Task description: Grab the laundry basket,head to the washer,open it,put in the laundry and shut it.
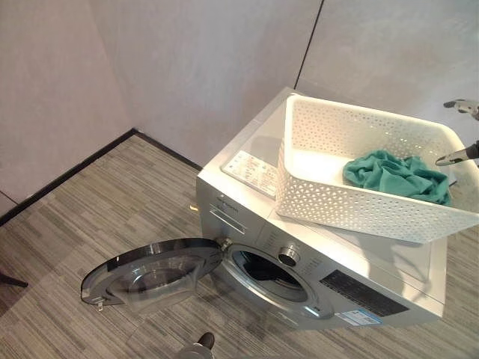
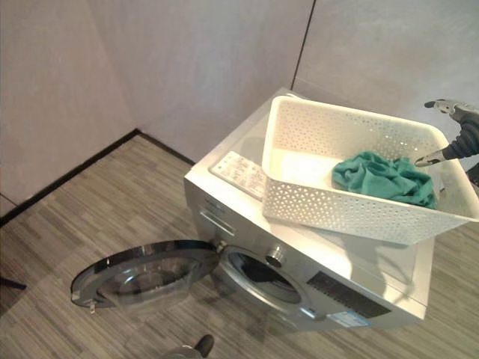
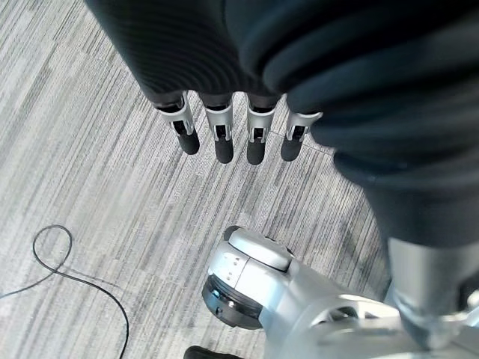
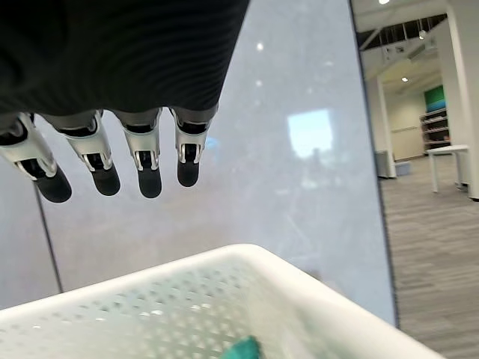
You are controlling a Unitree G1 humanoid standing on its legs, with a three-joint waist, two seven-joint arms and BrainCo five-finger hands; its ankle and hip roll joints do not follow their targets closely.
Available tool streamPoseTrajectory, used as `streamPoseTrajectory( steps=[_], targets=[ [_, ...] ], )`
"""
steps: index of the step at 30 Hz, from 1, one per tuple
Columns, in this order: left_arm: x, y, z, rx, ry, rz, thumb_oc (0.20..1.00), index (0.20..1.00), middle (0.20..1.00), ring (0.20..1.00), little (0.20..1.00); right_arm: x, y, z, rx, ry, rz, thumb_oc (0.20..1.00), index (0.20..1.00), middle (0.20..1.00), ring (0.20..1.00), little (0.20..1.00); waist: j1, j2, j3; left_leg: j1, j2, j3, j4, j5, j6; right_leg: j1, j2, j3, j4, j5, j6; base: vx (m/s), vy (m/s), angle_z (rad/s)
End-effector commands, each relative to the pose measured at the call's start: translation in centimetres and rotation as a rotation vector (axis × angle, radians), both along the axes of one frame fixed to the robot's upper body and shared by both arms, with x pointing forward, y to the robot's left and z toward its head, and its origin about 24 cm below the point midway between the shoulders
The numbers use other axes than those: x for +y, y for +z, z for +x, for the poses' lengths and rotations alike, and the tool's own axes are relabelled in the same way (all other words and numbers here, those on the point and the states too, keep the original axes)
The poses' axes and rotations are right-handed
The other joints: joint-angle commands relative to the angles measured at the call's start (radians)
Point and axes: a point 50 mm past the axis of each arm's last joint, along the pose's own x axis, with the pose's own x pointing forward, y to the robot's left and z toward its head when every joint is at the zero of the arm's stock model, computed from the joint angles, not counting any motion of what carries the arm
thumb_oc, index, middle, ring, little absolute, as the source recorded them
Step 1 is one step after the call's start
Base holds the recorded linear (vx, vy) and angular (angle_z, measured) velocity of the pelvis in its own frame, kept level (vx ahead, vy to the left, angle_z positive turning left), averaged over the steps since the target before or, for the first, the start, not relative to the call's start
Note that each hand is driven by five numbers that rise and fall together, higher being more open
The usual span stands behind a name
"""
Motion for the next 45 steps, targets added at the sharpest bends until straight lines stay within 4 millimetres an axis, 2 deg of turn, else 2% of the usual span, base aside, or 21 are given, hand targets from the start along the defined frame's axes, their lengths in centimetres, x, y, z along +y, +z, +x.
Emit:
streamPoseTrajectory(
  steps=[1, 6, 8, 10, 13, 17, 18, 20, 21, 22, 23, 25, 30, 32, 33, 34, 36, 37, 39, 45],
  targets=[
    [-2.0, -0.6, -1.2, 0.045, -0.006, -0.097, 1.0, 1.0, 1.0, 1.0, 1.0, 1.0, 1.8, -0.2, -0.003, 0.059, -0.006, 1.0, 1.0, 1.0, 1.0, 1.0, 0.034, -0.05, -0.072, -0.065, 0.023, -0.021, -0.016, 0.053, 0.022, -0.074, -0.029, 0.009, -0.001, 0.155, 0.033, 0.0, 0.009, -0.06],
    [-2.1, -0.5, -0.8, 0.025, -0.001, -0.11, 1.0, 1.0, 1.0, 1.0, 1.0, 1.6, 1.2, 0.0, 0.12, 0.079, -0.082, 1.0, 1.0, 1.0, 1.0, 1.0, 0.032, -0.072, -0.064, -0.068, 0.033, 0.0, -0.016, 0.049, 0.02, -0.09, -0.027, 0.031, -0.001, 0.16, 0.035, -0.01, 0.011, -0.06],
    [-1.9, -0.5, -0.7, 0.023, -0.006, -0.112, 1.0, 1.0, 1.0, 1.0, 1.0, 2.3, 0.1, 0.6, 0.194, 0.114, -0.088, 1.0, 1.0, 1.0, 1.0, 1.0, 0.039, -0.087, -0.056, -0.07, 0.036, 0.015, -0.016, 0.047, 0.019, -0.1, -0.025, 0.046, -0.001, 0.164, 0.036, -0.02, 0.012, -0.06],
    [-2.0, -0.5, -0.8, 0.024, 0.001, -0.115, 1.0, 1.0, 1.0, 1.0, 1.0, 3.0, -0.1, 1.2, 0.214, 0.143, -0.087, 1.0, 1.0, 1.0, 1.0, 1.0, 0.036, -0.088, -0.055, -0.069, 0.039, 0.023, -0.016, 0.046, 0.019, -0.103, -0.025, 0.052, -0.001, 0.165, 0.037, -0.01, 0.011, -0.15],
    [-1.9, -0.5, -1.2, 0.028, 0.016, -0.123, 1.0, 1.0, 1.0, 1.0, 1.0, 3.5, -1.6, 1.8, 0.294, 0.166, -0.07, 1.0, 1.0, 1.0, 1.0, 1.0, 0.039, -0.097, -0.052, -0.069, 0.042, 0.034, -0.016, 0.043, 0.019, -0.112, -0.024, 0.065, -0.001, 0.168, 0.037, 0.0, 0.016, -0.23],
    [-1.9, -0.5, -1.4, 0.028, 0.031, -0.126, 1.0, 1.0, 1.0, 1.0, 1.0, 4.2, -2.0, 2.3, 0.314, 0.197, -0.038, 1.0, 1.0, 1.0, 1.0, 1.0, 0.042, -0.104, -0.046, -0.07, 0.044, 0.035, -0.016, 0.044, 0.019, -0.112, -0.022, 0.066, -0.001, 0.169, 0.036, 0.0, 0.005, -0.05],
    [-1.5, -0.4, -1.5, 0.029, 0.047, -0.116, 1.0, 1.0, 1.0, 1.0, 1.0, 3.1, -2.4, 1.9, 0.331, 0.157, -0.031, 1.0, 1.0, 1.0, 1.0, 1.0, 0.041, -0.113, -0.044, -0.073, 0.045, 0.033, -0.016, 0.044, 0.018, -0.114, -0.019, 0.064, -0.001, 0.168, 0.037, 0.01, -0.01, -0.05],
    [-1.3, -0.4, -1.6, 0.031, 0.049, -0.111, 1.0, 1.0, 1.0, 1.0, 1.0, 2.7, -2.3, 1.8, 0.326, 0.138, -0.032, 1.0, 1.0, 1.0, 1.0, 1.0, 0.043, -0.117, -0.043, -0.074, 0.046, 0.033, -0.016, 0.044, 0.017, -0.114, -0.019, 0.064, -0.001, 0.168, 0.036, 0.0, 0.0, 0.0],
    [-1.0, -0.3, -2.2, 0.052, 0.054, -0.101, 1.0, 1.0, 1.0, 1.0, 1.0, 1.0, -1.7, 1.6, 0.289, 0.057, -0.049, 1.0, 1.0, 1.0, 1.0, 1.0, 0.039, -0.12, -0.043, -0.074, 0.046, 0.034, -0.016, 0.044, 0.016, -0.114, -0.019, 0.063, -0.001, 0.17, 0.036, 0.0, 0.0, 0.0],
    [-0.8, -0.3, -2.3, 0.057, 0.053, -0.096, 1.0, 1.0, 1.0, 1.0, 1.0, 0.1, -1.0, 1.4, 0.258, 0.01, -0.065, 1.0, 1.0, 1.0, 1.0, 1.0, 0.038, -0.121, -0.043, -0.074, 0.047, 0.036, -0.016, 0.043, 0.016, -0.114, -0.018, 0.064, -0.001, 0.171, 0.036, 0.0, 0.0, 0.0],
    [-0.9, -0.3, -2.3, 0.057, 0.054, -0.097, 1.0, 1.0, 1.0, 1.0, 1.0, 0.1, -1.0, 1.4, 0.257, 0.01, -0.065, 1.0, 1.0, 1.0, 1.0, 1.0, 0.038, -0.121, -0.043, -0.074, 0.047, 0.036, -0.016, 0.043, 0.016, -0.114, -0.018, 0.064, -0.001, 0.171, 0.036, 0.0, 0.0, 0.0],
    [-0.7, -0.2, -2.5, 0.069, 0.051, -0.089, 1.0, 1.0, 1.0, 1.0, 1.0, -1.2, 0.4, 1.2, 0.197, -0.067, -0.104, 1.0, 1.0, 1.0, 1.0, 1.0, 0.034, -0.121, -0.044, -0.072, 0.048, 0.04, -0.016, 0.041, 0.017, -0.113, -0.018, 0.067, -0.001, 0.172, 0.035, 0.0, 0.0, 0.0],
    [-0.7, -0.3, -2.0, 0.06, 0.038, -0.079, 1.0, 1.0, 1.0, 1.0, 1.0, -2.8, 0.9, 1.1, 0.163, -0.165, -0.173, 1.0, 1.0, 1.0, 1.0, 1.0, 0.027, -0.11, -0.044, -0.068, 0.05, 0.048, -0.016, 0.038, 0.018, -0.115, -0.016, 0.072, -0.001, 0.174, 0.033, 0.0, 0.001, -0.05],
    [-1.0, -0.3, -1.5, 0.047, 0.027, -0.083, 1.0, 1.0, 1.0, 1.0, 1.0, -3.1, 0.0, 1.2, 0.177, -0.182, -0.174, 1.0, 1.0, 1.0, 1.0, 1.0, 0.024, -0.101, -0.041, -0.068, 0.051, 0.052, -0.016, 0.038, 0.018, -0.119, -0.016, 0.075, -0.001, 0.175, 0.033, 0.0, 0.0, -0.08],
    [-1.3, -0.4, -1.1, 0.036, 0.013, -0.086, 1.0, 1.0, 1.0, 1.0, 1.0, -3.2, -1.7, 1.6, 0.224, -0.184, -0.176, 1.0, 1.0, 1.0, 1.0, 1.0, 0.024, -0.094, -0.035, -0.069, 0.051, 0.054, -0.016, 0.039, 0.019, -0.122, -0.015, 0.077, -0.001, 0.176, 0.033, -0.01, -0.001, -0.06],
    [-1.2, -0.4, -1.1, 0.036, 0.013, -0.086, 1.0, 1.0, 1.0, 1.0, 1.0, -3.2, -1.7, 1.6, 0.224, -0.183, -0.176, 1.0, 1.0, 1.0, 1.0, 1.0, 0.024, -0.095, -0.035, -0.069, 0.051, 0.054, -0.016, 0.039, 0.019, -0.122, -0.015, 0.077, -0.001, 0.176, 0.033, -0.01, -0.006, -0.06],
    [-1.6, -0.4, -0.4, 0.019, -0.005, -0.093, 1.0, 1.0, 1.0, 1.0, 1.0, -2.9, -4.1, 1.9, 0.279, -0.17, -0.153, 1.0, 1.0, 1.0, 1.0, 1.0, 0.025, -0.085, -0.027, -0.071, 0.053, 0.056, -0.016, 0.04, 0.02, -0.128, -0.016, 0.082, -0.001, 0.179, 0.032, -0.02, -0.004, -0.05],
    [-1.9, -0.5, 0.0, 0.006, -0.01, -0.098, 1.0, 1.0, 1.0, 1.0, 1.0, -2.6, -5.8, 2.2, 0.313, -0.157, -0.107, 1.0, 1.0, 1.0, 1.0, 1.0, 0.026, -0.076, -0.021, -0.073, 0.052, 0.06, -0.016, 0.041, 0.022, -0.133, -0.016, 0.085, -0.001, 0.18, 0.032, -0.02, 0.0, -0.06],
    [-2.1, -0.5, 0.4, -0.006, -0.016, -0.101, 1.0, 1.0, 1.0, 1.0, 1.0, -2.4, -7.3, 2.6, 0.333, -0.159, -0.084, 1.0, 1.0, 1.0, 1.0, 1.0, 0.03, -0.069, -0.014, -0.076, 0.052, 0.065, -0.016, 0.042, 0.023, -0.141, -0.017, 0.092, -0.001, 0.184, 0.034, -0.03, 0.009, -0.07],
    [-2.4, -0.5, 0.6, -0.01, -0.028, -0.101, 1.0, 1.0, 1.0, 1.0, 1.0, -1.9, -8.7, 3.2, 0.364, -0.152, -0.082, 1.0, 1.0, 1.0, 1.0, 1.0, 0.035, -0.056, -0.006, -0.084, 0.051, 0.077, -0.016, 0.044, 0.025, -0.159, -0.017, 0.105, -0.001, 0.189, 0.034, -0.01, 0.004, -0.11]
  ],
)
